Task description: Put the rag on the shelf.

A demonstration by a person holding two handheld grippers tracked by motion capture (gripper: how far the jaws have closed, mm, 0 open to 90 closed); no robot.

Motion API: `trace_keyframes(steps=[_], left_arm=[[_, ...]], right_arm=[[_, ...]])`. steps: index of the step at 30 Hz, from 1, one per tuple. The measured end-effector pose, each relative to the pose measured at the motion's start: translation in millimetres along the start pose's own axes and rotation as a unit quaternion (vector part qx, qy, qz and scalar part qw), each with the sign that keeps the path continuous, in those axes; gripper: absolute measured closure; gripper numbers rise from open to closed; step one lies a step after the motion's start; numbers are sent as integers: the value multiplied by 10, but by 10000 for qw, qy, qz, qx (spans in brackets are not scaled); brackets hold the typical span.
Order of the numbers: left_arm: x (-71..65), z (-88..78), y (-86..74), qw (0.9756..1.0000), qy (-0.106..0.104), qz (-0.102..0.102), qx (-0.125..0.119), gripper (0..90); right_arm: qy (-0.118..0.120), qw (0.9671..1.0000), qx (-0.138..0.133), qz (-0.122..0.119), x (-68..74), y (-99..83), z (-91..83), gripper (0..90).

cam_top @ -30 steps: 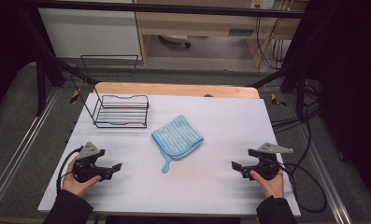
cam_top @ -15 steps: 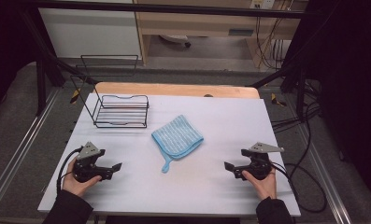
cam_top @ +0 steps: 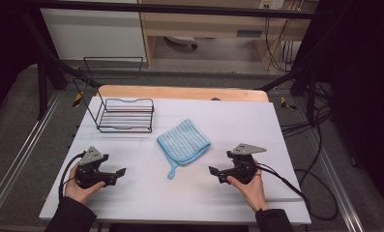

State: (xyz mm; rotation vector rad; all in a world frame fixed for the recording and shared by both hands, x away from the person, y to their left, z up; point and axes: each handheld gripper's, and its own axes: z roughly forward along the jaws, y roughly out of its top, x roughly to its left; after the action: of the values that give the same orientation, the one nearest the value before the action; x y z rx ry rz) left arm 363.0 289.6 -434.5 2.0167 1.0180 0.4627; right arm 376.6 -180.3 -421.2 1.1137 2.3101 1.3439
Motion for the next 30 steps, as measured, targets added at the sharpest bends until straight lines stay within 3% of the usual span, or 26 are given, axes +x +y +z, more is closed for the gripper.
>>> trace_keyframes(steps=[9, 12, 17, 20, 26, 30], left_arm=[[16, -7, -9, 10000, 29, -41, 3, 112], [17, -8, -12, 10000, 28, -46, 12, 113], [16, -2, -13, 10000, 33, -37, 33, 116], [17, 3, -13, 10000, 41, -33, 49, 119], [17, 3, -17, 10000, 44, -31, 62, 123], [23, -1, -18, 10000, 46, -37, 53, 124]], right_arm=[[108, 9992, 151, -357, 276, 211, 309, 140], [230, 9982, 260, -479, 408, 327, 509, 241], [239, 9972, 391, -585, 514, 416, 730, 310], [256, 9964, 502, -634, 586, 469, 952, 365], [89, 9937, 742, -836, 699, 454, 1239, 413], [-97, 9924, 763, -957, 737, 386, 1329, 420]])
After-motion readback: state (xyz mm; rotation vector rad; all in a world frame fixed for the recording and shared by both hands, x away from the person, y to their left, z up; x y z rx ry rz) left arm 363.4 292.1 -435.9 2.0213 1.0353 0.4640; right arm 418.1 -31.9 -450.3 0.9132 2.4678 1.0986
